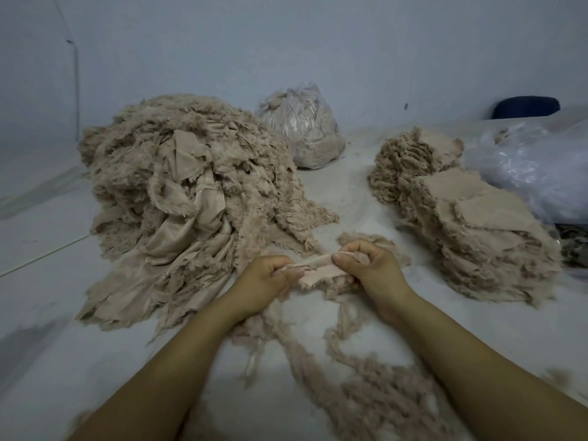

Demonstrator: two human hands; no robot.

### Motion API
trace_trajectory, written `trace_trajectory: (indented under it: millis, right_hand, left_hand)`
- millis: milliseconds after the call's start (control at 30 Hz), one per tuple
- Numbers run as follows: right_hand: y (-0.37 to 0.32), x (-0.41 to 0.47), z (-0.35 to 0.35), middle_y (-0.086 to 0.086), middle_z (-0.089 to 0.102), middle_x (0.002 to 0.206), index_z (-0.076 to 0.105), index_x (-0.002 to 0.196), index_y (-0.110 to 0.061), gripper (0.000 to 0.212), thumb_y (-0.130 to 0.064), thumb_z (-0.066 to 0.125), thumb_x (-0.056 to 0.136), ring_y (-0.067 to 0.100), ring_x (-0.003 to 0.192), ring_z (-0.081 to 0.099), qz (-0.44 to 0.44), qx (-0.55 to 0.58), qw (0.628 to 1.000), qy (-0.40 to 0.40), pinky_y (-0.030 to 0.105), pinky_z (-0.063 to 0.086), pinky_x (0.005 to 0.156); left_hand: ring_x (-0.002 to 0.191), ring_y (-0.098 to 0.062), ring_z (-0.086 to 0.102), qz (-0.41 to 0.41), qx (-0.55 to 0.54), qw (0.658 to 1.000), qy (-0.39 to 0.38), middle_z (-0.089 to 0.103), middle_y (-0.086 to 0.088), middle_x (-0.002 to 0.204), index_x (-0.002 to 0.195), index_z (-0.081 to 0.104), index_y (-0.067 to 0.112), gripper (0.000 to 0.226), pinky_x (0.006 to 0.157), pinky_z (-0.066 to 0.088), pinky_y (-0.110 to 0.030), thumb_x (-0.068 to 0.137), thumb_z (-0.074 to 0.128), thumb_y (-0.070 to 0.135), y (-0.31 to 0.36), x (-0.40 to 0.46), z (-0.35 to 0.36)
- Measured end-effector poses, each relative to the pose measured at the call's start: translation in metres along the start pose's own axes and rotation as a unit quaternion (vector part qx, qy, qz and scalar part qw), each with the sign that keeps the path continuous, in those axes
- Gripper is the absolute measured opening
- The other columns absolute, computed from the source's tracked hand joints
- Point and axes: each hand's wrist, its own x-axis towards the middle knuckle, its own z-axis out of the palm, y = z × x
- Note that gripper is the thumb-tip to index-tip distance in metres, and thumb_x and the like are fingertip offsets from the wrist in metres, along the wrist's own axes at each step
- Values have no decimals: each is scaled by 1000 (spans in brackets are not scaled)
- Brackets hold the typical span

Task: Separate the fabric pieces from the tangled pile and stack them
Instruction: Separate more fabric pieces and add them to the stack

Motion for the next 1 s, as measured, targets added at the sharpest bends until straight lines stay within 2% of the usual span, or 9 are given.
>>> trace_trajectory:
  millis: [200,333,400,500,600,700,800,933,1000]
  right_hand:
    - [-2,3,-6,-7,60,54,61,76,-14,15,-4,67,86,8,45,56,-54,19,996,64,19,48,46]
    - [-6,5,-12,-11,58,52,57,75,-20,20,-8,65,88,4,46,54,-84,48,979,182,19,45,44]
    - [-7,5,-14,-11,59,56,55,77,-20,18,-9,64,89,6,49,57,-90,54,973,207,20,47,45]
    - [-2,-1,2,-1,63,78,59,81,-17,17,-3,67,85,14,67,63,-76,28,989,121,28,56,61]
    - [4,-7,12,-12,65,82,62,80,-21,21,-1,71,81,7,79,61,-106,-50,992,55,19,51,74]
    - [9,-8,5,-19,67,78,64,80,-20,19,-4,73,80,-1,77,61,-126,-90,987,37,15,50,73]
    - [6,-1,-3,-7,67,72,62,77,-12,17,2,68,82,6,63,62,-73,52,993,81,19,53,60]
    - [5,1,-2,3,65,75,61,89,-7,8,-12,66,85,12,63,62,-23,132,989,61,23,54,61]
    - [8,-2,1,6,72,90,65,101,-5,33,-27,70,78,20,81,69,9,111,994,-2,29,57,73]
  left_hand:
    - [36,-5,35,-14,-55,998,15,41,8,37,59,54,9,39,43,34,-17,86,55,37,-2,7,-1]
    - [40,1,40,-73,-60,963,253,47,9,50,61,54,22,34,43,35,-14,95,53,24,-3,18,-12]
    - [41,1,37,-45,-43,952,301,43,11,50,58,48,22,38,43,33,-17,96,51,25,-1,21,-17]
    - [55,0,58,-112,-126,974,149,63,9,61,78,67,19,28,49,43,-13,96,50,33,24,28,0]
    - [86,-17,71,-218,-253,943,-6,75,-4,89,90,72,16,44,73,54,-25,72,67,56,39,27,25]
    - [88,-29,69,-210,-317,925,24,71,-21,98,101,69,2,43,81,56,-36,69,76,29,31,24,36]
    - [85,-28,68,-172,-409,892,87,70,-20,99,108,63,-1,25,76,58,-35,83,62,-3,24,26,31]
    - [77,-20,70,-139,-387,907,87,73,-8,86,102,62,7,27,68,58,-29,83,57,-12,18,23,31]
    - [85,-20,68,-114,-381,915,66,71,-9,95,113,57,7,36,75,57,-30,82,59,-10,19,20,36]
